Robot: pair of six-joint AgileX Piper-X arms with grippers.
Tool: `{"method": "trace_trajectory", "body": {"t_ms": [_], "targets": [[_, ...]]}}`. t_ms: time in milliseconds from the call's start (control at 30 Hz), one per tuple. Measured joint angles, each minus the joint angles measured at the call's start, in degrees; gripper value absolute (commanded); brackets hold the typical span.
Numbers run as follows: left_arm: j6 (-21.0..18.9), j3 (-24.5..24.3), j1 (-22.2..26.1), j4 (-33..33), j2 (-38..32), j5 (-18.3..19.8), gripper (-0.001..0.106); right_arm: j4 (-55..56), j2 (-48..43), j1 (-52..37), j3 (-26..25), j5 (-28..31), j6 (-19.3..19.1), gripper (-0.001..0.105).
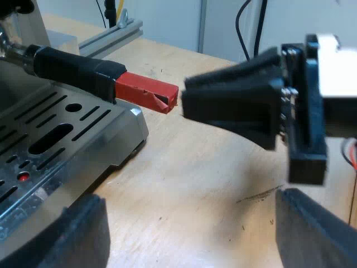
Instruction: Grind coffee beans and then tamp
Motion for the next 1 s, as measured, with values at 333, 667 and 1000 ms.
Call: {"method": "trace_trajectory", "body": {"t_ms": [333,667,1000], "targets": [[0.0,0.0,0.0,0.0,0.0,0.0,0.065,0.44,-0.39,5.64,0.0,6.45,0.0,0.058],[0.0,0.0,0.0,0.0,0.0,0.0,0.065,4.52,-5.76,5.61,-4.04,6.52,-4.24,0.062],[0.0,0.0,0.0,0.0,0.0,0.0,0.065,28.11,-6.13,2.01,-13.96,0.15,6.18,0.062]]}}
